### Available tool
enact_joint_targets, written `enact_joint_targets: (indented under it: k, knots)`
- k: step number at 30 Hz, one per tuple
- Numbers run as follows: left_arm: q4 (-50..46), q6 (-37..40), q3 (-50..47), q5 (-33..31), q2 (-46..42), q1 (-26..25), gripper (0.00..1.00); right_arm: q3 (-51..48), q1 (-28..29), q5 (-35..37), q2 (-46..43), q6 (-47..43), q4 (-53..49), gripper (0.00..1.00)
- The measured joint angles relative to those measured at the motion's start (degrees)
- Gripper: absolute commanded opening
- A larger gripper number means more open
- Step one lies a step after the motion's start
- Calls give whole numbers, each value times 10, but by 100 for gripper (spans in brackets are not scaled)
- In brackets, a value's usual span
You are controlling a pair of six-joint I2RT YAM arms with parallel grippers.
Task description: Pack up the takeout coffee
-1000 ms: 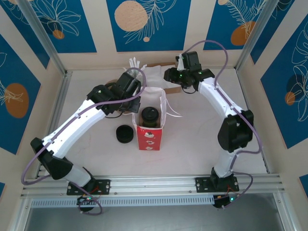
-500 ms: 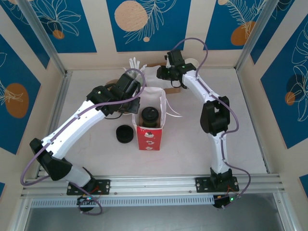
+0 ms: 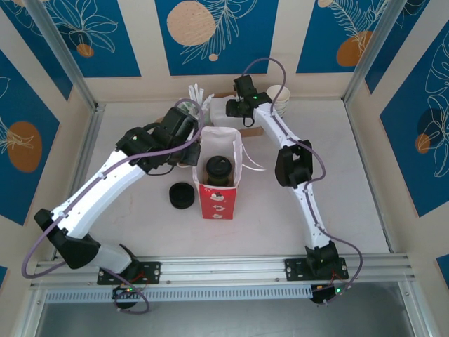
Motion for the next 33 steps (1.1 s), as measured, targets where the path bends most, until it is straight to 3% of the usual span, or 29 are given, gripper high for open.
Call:
enact_joint_targets:
  k: [10,22,26,33]
  knots:
    - [-2,-3,0,10,-14,0,22,28,0,40,45,-70,6,63]
    - [-2,-4,0,15,-14,0,22,39,-3,46,61,-107,32,64]
    - [-3,-4,0,15,-15,0,23,43,-5,46,76,-111,38,61]
    - [-4,-4,0,17,-18,0,23,48,-7,45,87,-113,42,46]
